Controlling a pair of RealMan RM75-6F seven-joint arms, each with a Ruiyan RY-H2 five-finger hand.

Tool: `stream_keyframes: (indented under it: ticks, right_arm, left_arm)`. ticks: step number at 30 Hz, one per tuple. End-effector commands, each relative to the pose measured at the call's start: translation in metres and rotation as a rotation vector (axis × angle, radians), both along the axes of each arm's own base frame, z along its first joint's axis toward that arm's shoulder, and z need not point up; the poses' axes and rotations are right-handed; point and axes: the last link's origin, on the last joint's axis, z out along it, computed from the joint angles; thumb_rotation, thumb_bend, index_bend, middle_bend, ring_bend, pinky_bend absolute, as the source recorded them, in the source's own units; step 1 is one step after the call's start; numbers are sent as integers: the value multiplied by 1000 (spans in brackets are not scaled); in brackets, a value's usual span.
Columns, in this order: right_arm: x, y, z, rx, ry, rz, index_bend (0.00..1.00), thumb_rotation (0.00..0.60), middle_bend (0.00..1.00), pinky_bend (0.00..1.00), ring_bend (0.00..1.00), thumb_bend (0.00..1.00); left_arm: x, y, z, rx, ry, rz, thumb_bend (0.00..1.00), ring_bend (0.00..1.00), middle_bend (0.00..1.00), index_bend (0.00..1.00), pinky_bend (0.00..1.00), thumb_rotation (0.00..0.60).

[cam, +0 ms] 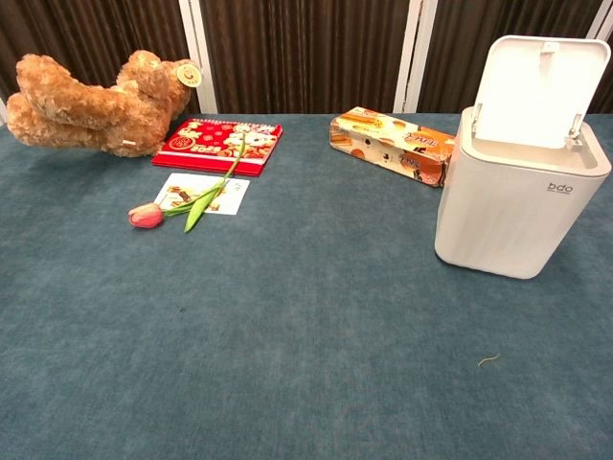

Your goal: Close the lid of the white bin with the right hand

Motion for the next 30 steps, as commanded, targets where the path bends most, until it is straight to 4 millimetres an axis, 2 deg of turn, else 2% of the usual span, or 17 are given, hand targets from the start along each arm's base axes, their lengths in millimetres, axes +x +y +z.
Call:
stream_keyframes:
  ticks: [1,9,12,14,15,16,17,19,20,22,24,30]
  right_arm:
    - [0,-1,-1,2,-2,-1,0,600,0,0,0,296]
    - [5,-9,2,-28,-23,23,0,600,0,0,0,295]
    - [20,-26,12,-48,-53,55,0,600,0,6,0,296]
    - [36,-45,23,-93,-61,104,0,600,23,118,71,296]
    - [42,-53,27,-109,-54,120,0,600,94,265,188,296]
    - [52,-63,32,-123,-43,138,0,600,256,483,398,296]
    - [58,-70,35,-120,-39,145,0,600,440,653,587,295]
    - [74,-85,42,-86,-36,138,0,600,720,864,848,319]
    - [80,-92,46,-79,-26,134,2,600,811,932,928,355]
    - [93,-108,54,-62,0,115,20,600,927,995,995,437]
    - [102,-121,60,-52,26,93,57,600,987,1000,1000,508]
    - [124,-158,71,-3,91,-4,117,600,1000,1000,1000,687]
  left_arm:
    - [0,-1,0,0,2,0,441,0,0,0,3,600]
    - [0,-1,0,-2,-2,3,441,0,0,0,4,600]
    - [0,1,0,-6,-4,4,441,0,0,0,4,600]
    - [1,1,-1,-12,-7,0,441,0,0,0,3,600]
    - [1,0,-2,-14,-7,-2,441,0,0,0,3,600]
    - [1,0,-2,-16,-8,-2,442,0,0,0,3,600]
    - [1,0,-2,-17,-9,-2,442,0,0,0,3,600]
    - [1,0,-2,-18,-10,-2,442,0,0,0,4,600]
    - [1,0,-2,-20,-10,-1,441,0,0,0,4,600]
    - [1,0,-2,-22,-11,-1,441,0,0,0,3,600]
    - [1,1,-1,-24,-13,-1,440,0,0,0,3,600]
    - [0,1,-1,-28,-13,0,442,0,0,0,4,600]
